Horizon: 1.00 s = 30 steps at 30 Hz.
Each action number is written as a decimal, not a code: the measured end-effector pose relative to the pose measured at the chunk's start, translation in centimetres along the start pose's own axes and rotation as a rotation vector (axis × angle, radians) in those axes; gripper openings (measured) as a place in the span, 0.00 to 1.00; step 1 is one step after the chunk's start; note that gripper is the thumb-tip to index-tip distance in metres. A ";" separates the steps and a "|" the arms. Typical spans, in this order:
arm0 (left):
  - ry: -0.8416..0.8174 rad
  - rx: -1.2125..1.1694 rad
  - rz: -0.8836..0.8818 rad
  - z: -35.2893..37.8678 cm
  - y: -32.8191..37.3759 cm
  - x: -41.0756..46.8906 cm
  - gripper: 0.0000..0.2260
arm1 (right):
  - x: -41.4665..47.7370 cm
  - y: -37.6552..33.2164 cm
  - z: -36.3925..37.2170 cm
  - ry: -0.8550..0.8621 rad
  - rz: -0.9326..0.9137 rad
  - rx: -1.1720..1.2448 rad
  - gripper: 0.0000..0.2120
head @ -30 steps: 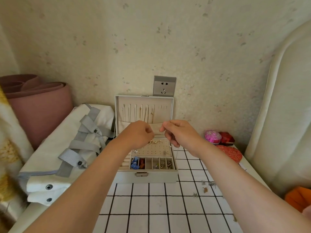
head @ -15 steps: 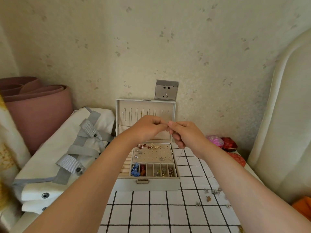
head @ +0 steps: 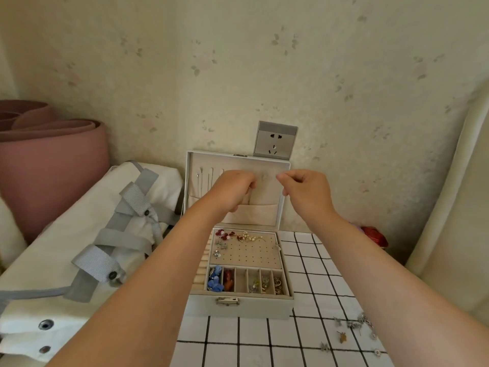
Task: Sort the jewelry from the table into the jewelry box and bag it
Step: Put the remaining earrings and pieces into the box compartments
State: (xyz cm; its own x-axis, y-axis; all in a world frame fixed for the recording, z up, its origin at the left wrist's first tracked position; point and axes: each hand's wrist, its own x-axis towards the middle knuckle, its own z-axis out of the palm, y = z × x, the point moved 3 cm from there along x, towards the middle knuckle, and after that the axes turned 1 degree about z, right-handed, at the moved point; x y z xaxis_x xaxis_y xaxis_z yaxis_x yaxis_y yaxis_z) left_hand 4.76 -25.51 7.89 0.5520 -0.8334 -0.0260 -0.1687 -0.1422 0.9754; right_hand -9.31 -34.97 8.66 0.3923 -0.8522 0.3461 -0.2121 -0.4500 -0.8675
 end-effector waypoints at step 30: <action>0.138 0.363 0.157 1.2 -3.3 3.9 0.17 | 0.8 4.1 4.4 0.104 -0.046 -0.277 0.06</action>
State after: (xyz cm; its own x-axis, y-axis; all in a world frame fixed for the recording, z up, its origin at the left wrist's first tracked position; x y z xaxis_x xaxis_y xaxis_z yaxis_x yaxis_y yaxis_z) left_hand 6.47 -28.89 4.36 0.5964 -0.7843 0.1705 -0.5228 -0.2185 0.8240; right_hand -5.94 -36.38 3.81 0.3160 -0.8458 0.4299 -0.4383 -0.5320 -0.7245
